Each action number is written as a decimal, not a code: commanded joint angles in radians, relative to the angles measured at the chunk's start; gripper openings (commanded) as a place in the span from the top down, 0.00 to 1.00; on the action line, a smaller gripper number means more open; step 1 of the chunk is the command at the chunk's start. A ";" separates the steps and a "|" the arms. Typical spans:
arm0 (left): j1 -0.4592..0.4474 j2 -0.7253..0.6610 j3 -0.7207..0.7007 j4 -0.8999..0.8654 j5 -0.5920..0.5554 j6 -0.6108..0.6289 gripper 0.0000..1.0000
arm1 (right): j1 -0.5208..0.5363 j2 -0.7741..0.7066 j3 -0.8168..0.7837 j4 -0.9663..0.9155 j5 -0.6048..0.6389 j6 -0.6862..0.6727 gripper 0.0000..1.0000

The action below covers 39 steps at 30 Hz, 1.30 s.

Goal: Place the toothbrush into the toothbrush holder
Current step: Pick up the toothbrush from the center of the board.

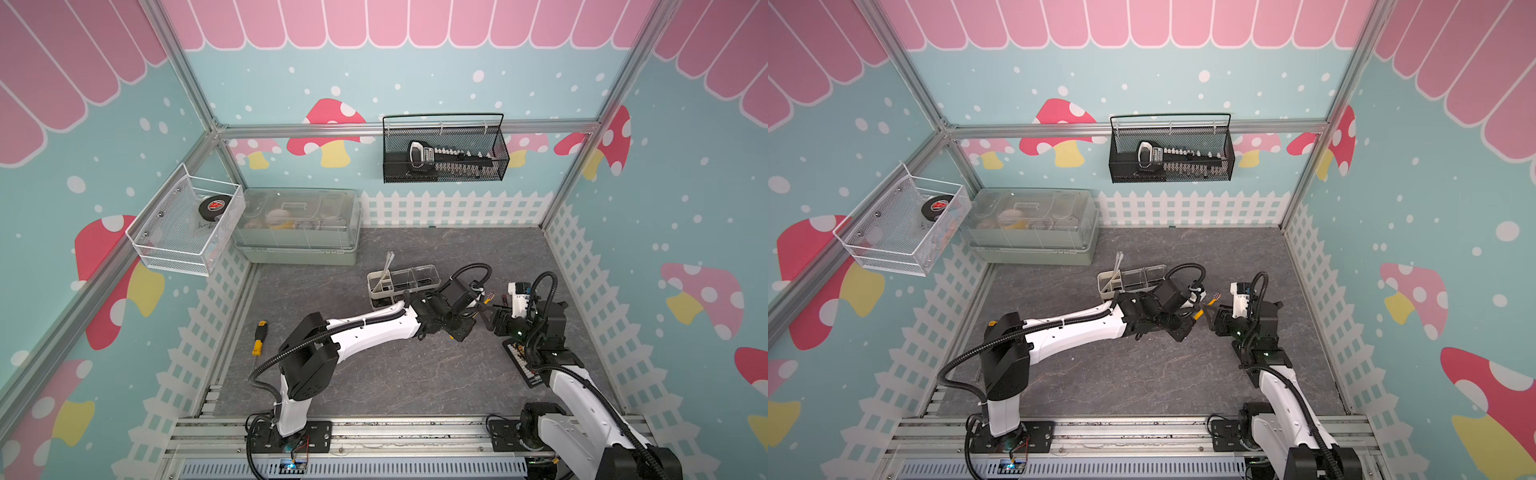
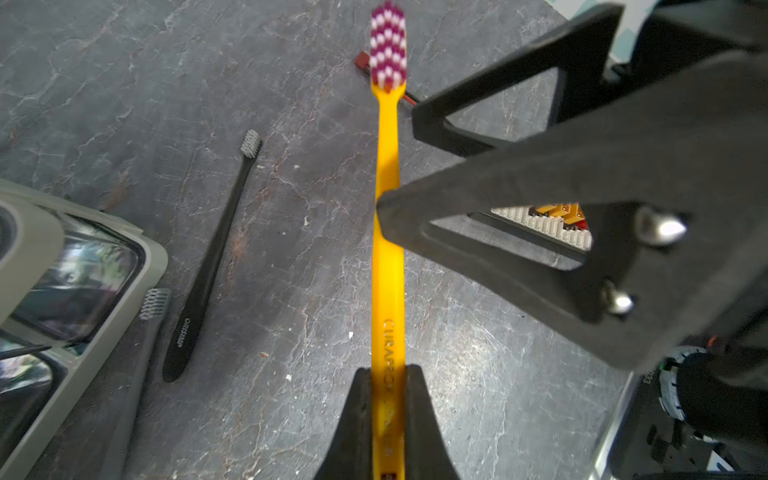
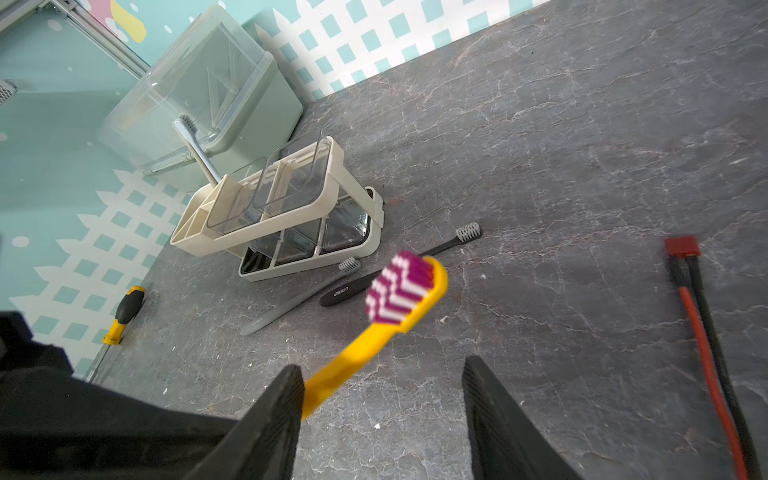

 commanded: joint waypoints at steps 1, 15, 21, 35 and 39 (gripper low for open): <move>-0.011 -0.028 -0.015 0.026 0.010 0.027 1.00 | -0.004 -0.015 0.003 0.022 -0.007 -0.005 0.39; -0.029 -0.044 -0.023 0.067 -0.011 0.015 1.00 | -0.004 -0.052 0.006 -0.027 0.060 -0.001 0.60; -0.042 -0.046 -0.022 0.084 -0.024 0.014 1.00 | -0.004 -0.065 0.011 -0.027 0.077 0.011 0.65; -0.059 -0.046 -0.044 0.132 -0.053 0.004 1.00 | -0.004 -0.085 0.008 -0.007 0.104 0.067 0.90; -0.060 -0.042 -0.046 0.133 -0.067 0.007 1.00 | -0.004 -0.085 0.008 -0.007 0.107 0.072 0.92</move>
